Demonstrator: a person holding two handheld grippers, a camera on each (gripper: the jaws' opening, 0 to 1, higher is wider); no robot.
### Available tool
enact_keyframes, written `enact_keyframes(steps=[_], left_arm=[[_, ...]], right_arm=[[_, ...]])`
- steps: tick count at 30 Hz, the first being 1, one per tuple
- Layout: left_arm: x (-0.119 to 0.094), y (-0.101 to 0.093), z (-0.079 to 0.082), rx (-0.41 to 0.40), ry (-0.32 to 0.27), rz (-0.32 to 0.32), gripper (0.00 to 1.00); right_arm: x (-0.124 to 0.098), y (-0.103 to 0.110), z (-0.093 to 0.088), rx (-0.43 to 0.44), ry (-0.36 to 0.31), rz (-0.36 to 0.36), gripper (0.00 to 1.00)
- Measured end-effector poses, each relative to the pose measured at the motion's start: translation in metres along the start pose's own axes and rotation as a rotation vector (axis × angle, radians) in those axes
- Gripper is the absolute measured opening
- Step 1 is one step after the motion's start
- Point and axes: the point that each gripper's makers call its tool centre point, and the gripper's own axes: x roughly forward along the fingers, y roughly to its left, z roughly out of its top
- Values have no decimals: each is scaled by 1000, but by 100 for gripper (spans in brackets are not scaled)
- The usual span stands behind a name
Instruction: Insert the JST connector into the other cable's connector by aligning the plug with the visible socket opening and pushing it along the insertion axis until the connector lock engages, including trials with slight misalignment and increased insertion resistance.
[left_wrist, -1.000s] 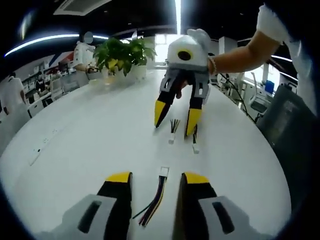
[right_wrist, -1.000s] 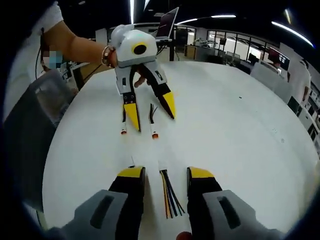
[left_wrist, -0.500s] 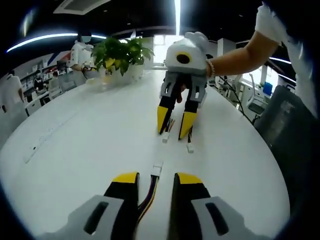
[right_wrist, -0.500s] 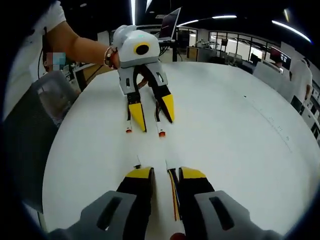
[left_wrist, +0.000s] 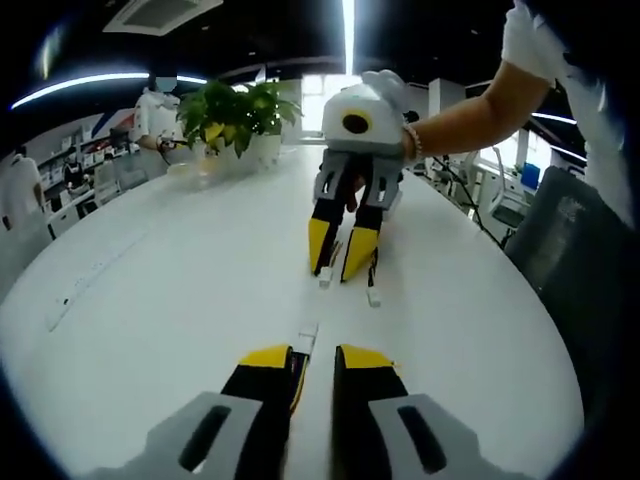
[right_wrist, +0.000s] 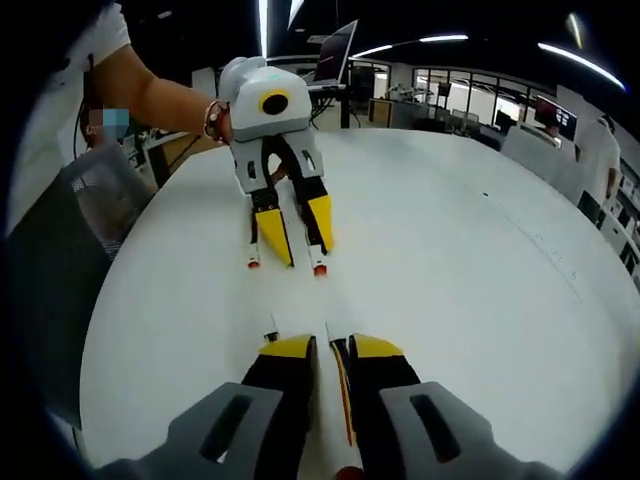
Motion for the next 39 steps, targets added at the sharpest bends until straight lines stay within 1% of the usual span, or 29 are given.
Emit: enact_keyframes(steps=[2,8,12,16,19,25,28,31,35,39], left_arm=[[1,0,-1,4,1,0,6],[3,-1,1,6,2,4,5],[3,-2,1,21,5,2,2],[3,-2,1,17,2,14,2],[2,2,0,19,1,38,1],[2,3,0,7,-8,50,1],[2,4,0,2,-13,55,1],[2,3,0,-24,-28,63,1],[3,0,1,-8,-27,57,1],[5,-3,2,-1,-24,50,1]], right_arm=[[0,0,0,-4,-1,-2,8],[0,2,0,-5,-5,1,10],[0,2,0,-9,-9,-5,8],[0,1,0,-10,-15,-7,8],[0,1,1,-16,-23,-17,7],[-1,1,1,-18,-51,-30,5],[-2,3,1,-35,-67,-31,5],[-1,4,2,-40,-71,-23,4],[-1,5,3,-91,-46,-17,3],[-1,4,3,-78,-36,-2,2]])
